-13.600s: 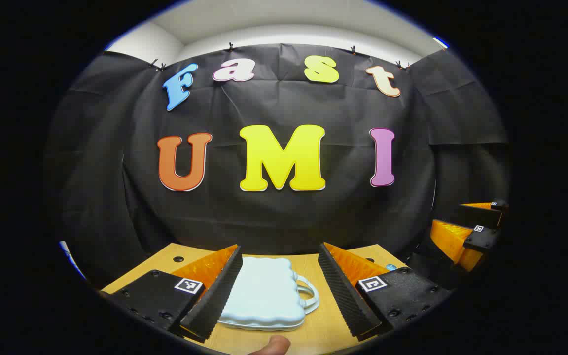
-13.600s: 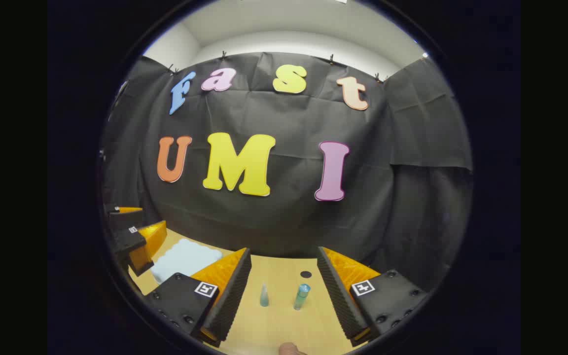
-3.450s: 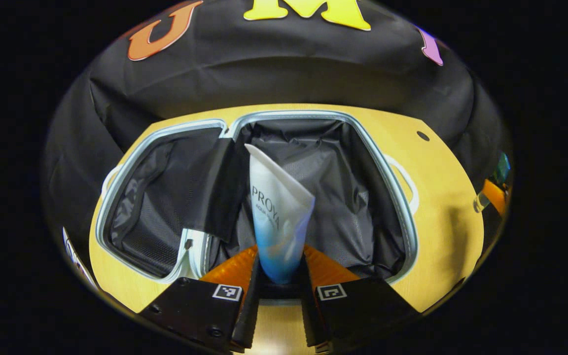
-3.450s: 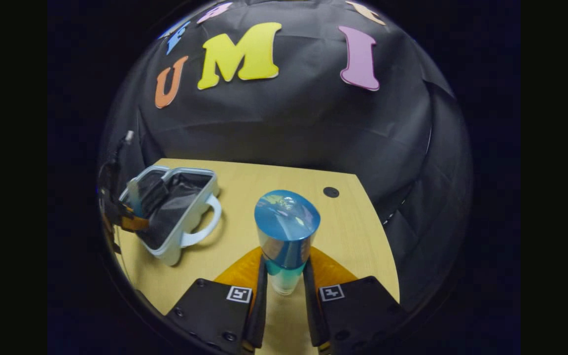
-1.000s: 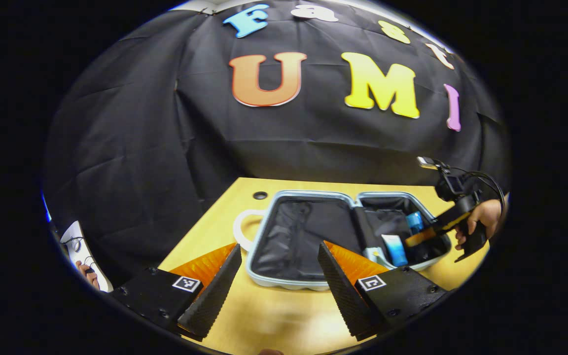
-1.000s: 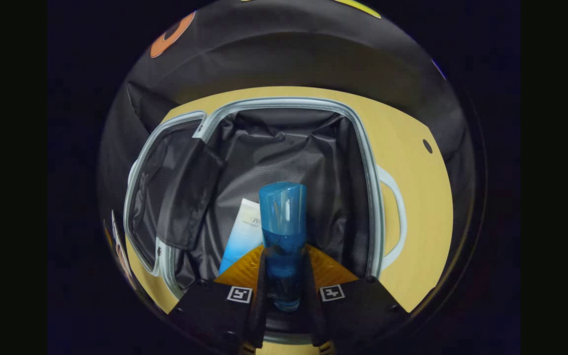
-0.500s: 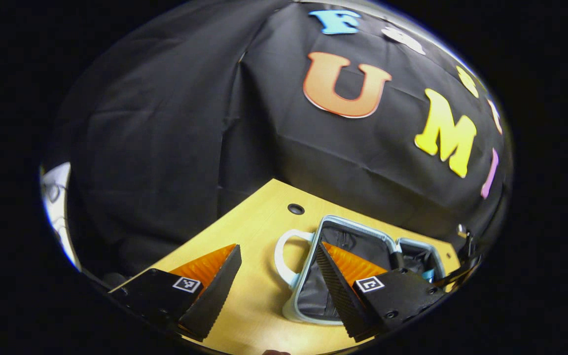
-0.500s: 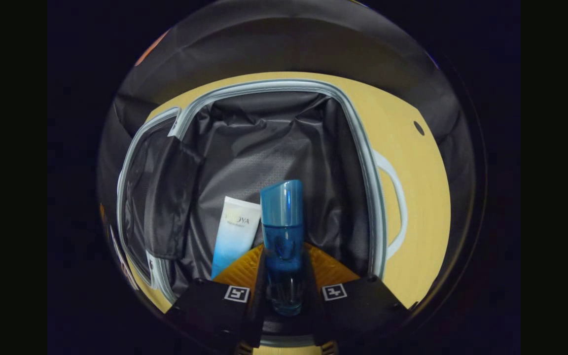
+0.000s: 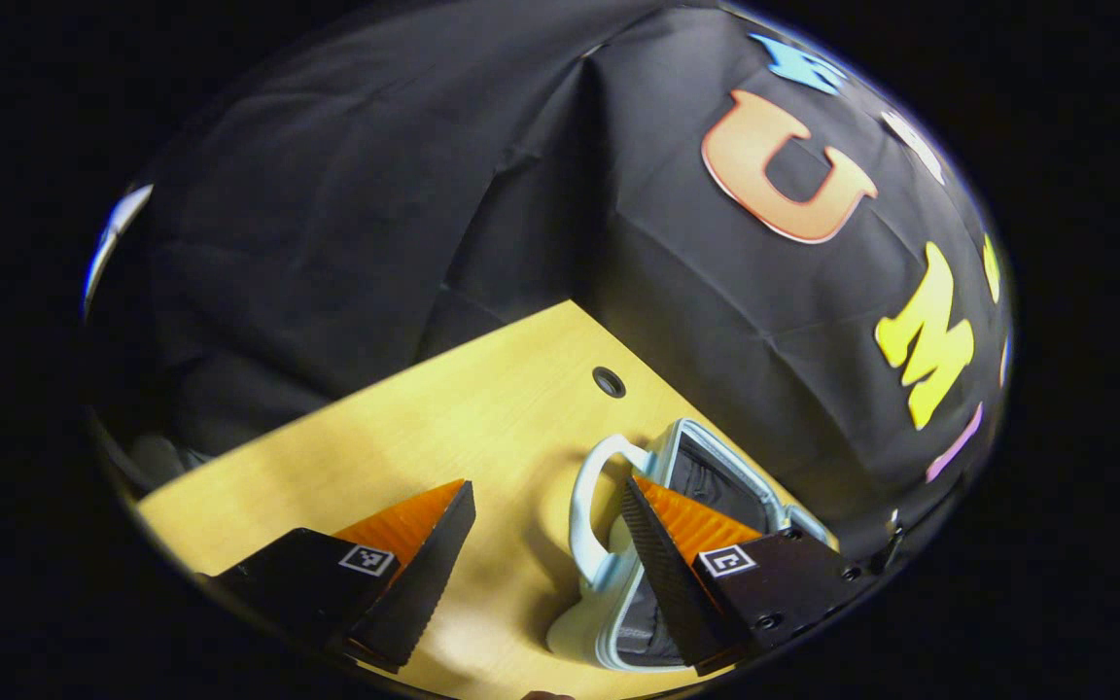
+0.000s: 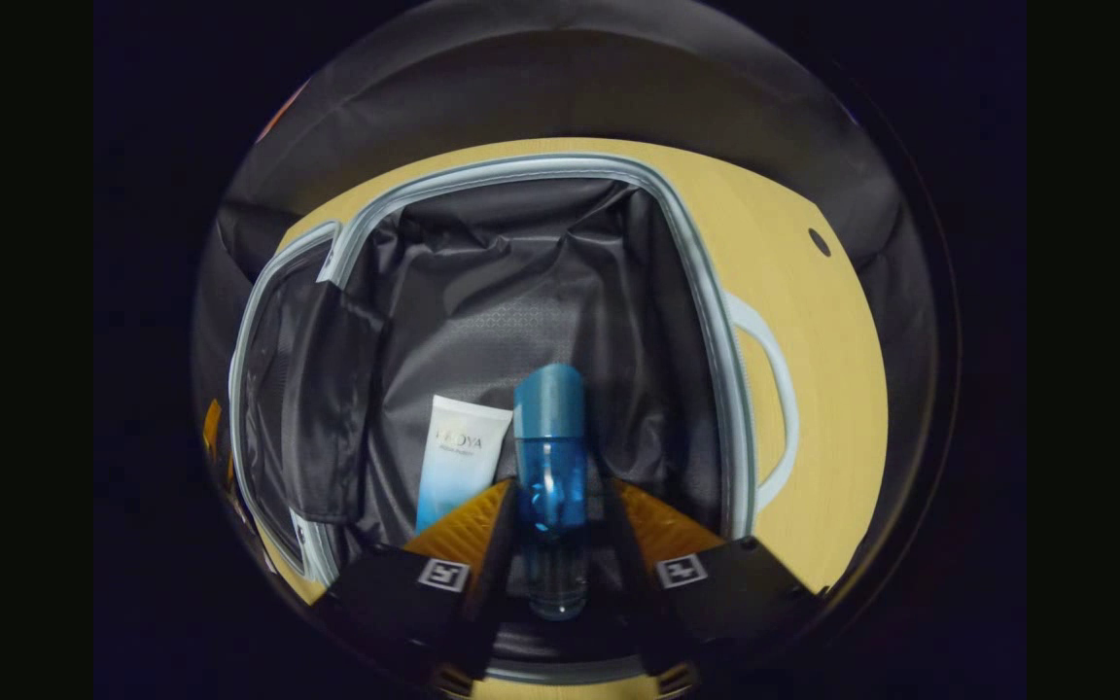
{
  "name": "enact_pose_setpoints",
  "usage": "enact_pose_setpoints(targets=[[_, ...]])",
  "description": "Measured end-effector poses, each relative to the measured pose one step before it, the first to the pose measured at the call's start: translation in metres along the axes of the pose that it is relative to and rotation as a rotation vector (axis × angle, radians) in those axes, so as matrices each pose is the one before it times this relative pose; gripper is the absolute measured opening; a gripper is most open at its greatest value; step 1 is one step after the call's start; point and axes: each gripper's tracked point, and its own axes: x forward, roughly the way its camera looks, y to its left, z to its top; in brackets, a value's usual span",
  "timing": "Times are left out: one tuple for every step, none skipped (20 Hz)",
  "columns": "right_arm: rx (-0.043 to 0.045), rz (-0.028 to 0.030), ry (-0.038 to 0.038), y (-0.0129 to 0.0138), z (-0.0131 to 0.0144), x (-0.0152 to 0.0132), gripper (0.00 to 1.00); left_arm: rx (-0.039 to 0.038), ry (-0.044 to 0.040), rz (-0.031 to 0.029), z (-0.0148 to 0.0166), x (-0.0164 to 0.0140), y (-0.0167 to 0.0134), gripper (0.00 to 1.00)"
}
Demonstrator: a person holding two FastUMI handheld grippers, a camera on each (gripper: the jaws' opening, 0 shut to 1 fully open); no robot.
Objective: First open the suitcase, pack the skin care products into it, and then close the suitcase.
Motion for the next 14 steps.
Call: enact_pose_setpoints(targets=[[0.00640,0.03287,-0.01356,0.00456,0.00094,-0.00701,0.67,-0.05293,0.00912,-0.01852,-0.00273,0.00289,-0.00139,0.98],[0.01081,0.03606,-0.01484,0.00776,0.00410,-0.00642,0.73,-0.04107,0.01584,-0.01509,-0.00322,0.00556,0.00026,0.97],[0.00260,0.02888,-0.02658,0.00586,0.00392,-0.00923,0.77,-0.02749,0.00797,-0.00552,-0.00244,0.00428,0.00189,0.97],[-0.00890,0.02857,-0.03784,0.00589,0.00664,-0.01289,0.78,-0.01755,0.01337,-0.00114,-0.00335,0.00269,0.00148,0.96],[-0.02236,0.02416,-0.03924,0.00542,0.00771,-0.01547,0.79,-0.01969,0.02124,-0.00744,-0.00408,0.00408,0.00050,0.96],[-0.02400,0.01879,-0.04083,0.00423,0.00563,-0.01809,0.79,-0.02332,0.02223,-0.00816,-0.00375,0.00273,0.00035,0.94],[-0.01978,0.02386,-0.04307,0.00448,0.00780,-0.01947,0.77,-0.02397,0.01899,-0.00877,-0.00391,0.00375,0.00008,0.88],[-0.01406,0.01854,-0.04549,0.00377,0.00669,-0.02016,0.79,-0.02305,0.02008,-0.01858,-0.00528,0.00430,-0.00225,0.83],[-0.00943,0.00436,-0.04701,-0.00096,0.00926,-0.02180,0.79,-0.01249,0.01786,-0.01228,-0.00379,0.00269,-0.00192,0.87],[-0.00535,-0.00192,-0.04823,-0.00441,0.00826,-0.02349,0.80,-0.00829,0.02787,-0.00164,-0.00767,0.00561,0.00169,0.76],[-0.00961,-0.00825,-0.03783,-0.00721,0.00822,-0.02313,0.80,-0.01036,0.02105,-0.02144,-0.00521,0.00417,-0.00300,0.66],[-0.00149,-0.02087,-0.04617,-0.01063,0.00725,-0.02088,0.80,-0.01004,0.00921,-0.02247,-0.00140,0.00195,-0.00566,0.46],[0.00045,-0.01919,-0.04590,-0.01206,0.00940,-0.02018,0.77,-0.00236,-0.01013,0.00349,0.00281,0.00289,-0.00126,0.34],[-0.00213,-0.03186,-0.03681,-0.01495,0.00806,-0.01926,0.80,0.00511,-0.00594,-0.00114,0.00239,0.00353,-0.00002,0.13]])
